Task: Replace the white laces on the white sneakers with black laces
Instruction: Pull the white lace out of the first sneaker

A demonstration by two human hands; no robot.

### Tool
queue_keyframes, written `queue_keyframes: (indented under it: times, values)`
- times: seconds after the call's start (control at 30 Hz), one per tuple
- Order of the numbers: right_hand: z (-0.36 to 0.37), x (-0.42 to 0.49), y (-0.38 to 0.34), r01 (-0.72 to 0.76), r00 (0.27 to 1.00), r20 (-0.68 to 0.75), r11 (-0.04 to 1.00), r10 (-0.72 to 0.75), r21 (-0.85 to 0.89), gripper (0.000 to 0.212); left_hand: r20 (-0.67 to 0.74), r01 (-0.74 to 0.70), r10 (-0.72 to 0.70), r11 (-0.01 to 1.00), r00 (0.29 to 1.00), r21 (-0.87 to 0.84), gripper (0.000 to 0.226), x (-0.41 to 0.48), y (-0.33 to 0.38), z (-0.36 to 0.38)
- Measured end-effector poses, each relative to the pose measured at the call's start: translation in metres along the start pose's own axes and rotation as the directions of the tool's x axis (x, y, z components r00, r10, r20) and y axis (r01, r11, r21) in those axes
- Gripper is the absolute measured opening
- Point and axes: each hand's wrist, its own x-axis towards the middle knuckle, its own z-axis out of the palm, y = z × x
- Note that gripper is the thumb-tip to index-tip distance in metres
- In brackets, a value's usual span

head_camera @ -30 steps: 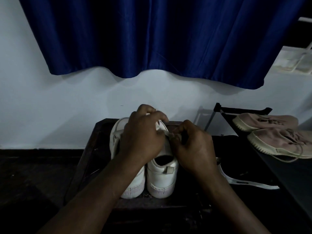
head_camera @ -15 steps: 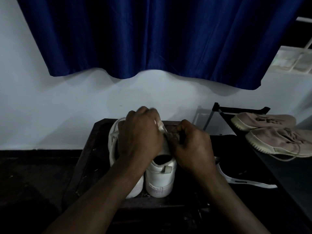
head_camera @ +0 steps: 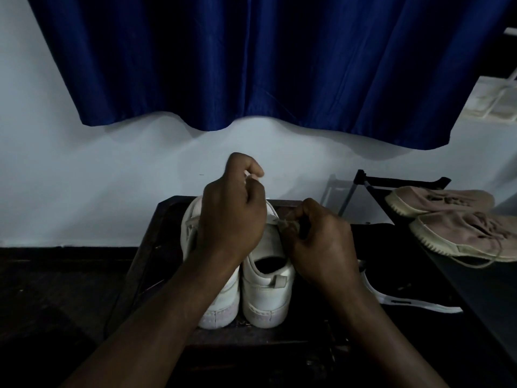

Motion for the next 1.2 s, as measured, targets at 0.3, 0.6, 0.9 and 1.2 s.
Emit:
queue_keyframes:
  times: [0.3, 0.6, 0.9, 1.2]
  values:
    - [0.001, 0.0, 0.001, -0.003, 1.0, -0.005, 1.0, 0.003, 0.002, 0.012, 0.498, -0.308, -0.005, 0.781, 0.867, 0.543, 0.018, 0.011, -0.006, -0.019]
    - [0.001, 0.001, 0.001, 0.003, 1.0, -0.014, 1.0, -0.003, -0.019, 0.014, 0.165, -0.073, -0.003, 0.888, 0.986, 0.454, 0.013, 0.006, 0.003, -0.009]
    - [-0.007, 0.0, -0.003, 0.044, 0.999, 0.002, 0.998, -0.044, -0.039, 0.017, 0.112, 0.083, -0.106, 0.977, 0.988, 0.195, 0.007, 0.021, -0.015, -0.02]
    - [-0.015, 0.001, -0.006, 0.046, 0.998, 0.052, 0.993, -0.04, -0.107, 0.016, 0.36, -0.104, -0.079, 0.881, 0.93, 0.461, 0.057, 0.016, -0.018, -0.024]
